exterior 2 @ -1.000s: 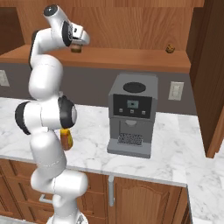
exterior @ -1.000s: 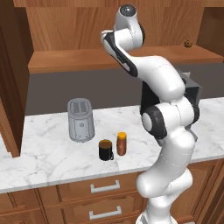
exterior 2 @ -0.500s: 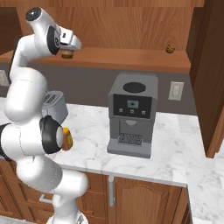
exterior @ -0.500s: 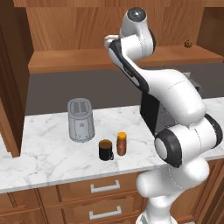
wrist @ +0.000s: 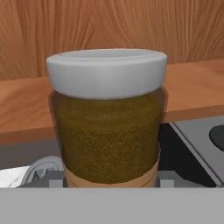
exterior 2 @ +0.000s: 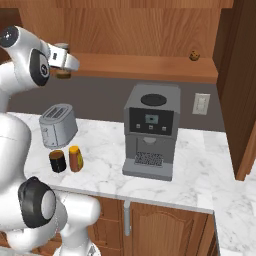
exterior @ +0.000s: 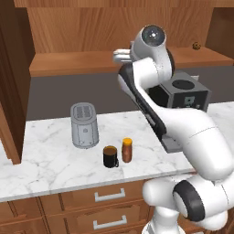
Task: Pick the cinnamon and honey bottle from the cabinet and place them next to the mug.
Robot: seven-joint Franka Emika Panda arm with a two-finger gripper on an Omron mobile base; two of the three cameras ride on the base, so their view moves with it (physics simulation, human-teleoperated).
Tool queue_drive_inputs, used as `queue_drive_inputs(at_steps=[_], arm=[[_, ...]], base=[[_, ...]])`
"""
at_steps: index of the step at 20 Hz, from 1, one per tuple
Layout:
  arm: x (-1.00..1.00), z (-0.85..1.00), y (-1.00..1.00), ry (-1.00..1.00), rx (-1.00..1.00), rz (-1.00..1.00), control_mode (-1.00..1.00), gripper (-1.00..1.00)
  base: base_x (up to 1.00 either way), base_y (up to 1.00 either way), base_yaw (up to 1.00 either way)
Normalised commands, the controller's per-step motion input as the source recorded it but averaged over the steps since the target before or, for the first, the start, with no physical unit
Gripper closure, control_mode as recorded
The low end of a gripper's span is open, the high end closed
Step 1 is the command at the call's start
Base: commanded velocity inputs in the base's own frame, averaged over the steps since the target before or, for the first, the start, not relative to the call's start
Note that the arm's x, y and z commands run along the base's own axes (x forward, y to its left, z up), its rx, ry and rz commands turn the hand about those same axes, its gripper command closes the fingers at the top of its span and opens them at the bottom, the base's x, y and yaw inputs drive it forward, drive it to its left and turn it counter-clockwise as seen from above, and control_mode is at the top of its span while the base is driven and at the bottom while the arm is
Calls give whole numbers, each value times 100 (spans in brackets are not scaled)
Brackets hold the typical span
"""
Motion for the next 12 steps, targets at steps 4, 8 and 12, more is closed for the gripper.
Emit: queue_drive_inputs(at_steps=[4,8,12], arm=[[-92,-8,36,-4,0,-6,-100,100],[-90,-16,43,-1,0,-5,-100,100],[-86,-15,40,0,0,-1,-100,100]], base=[[0,0,0],[0,0,0],[0,0,0]])
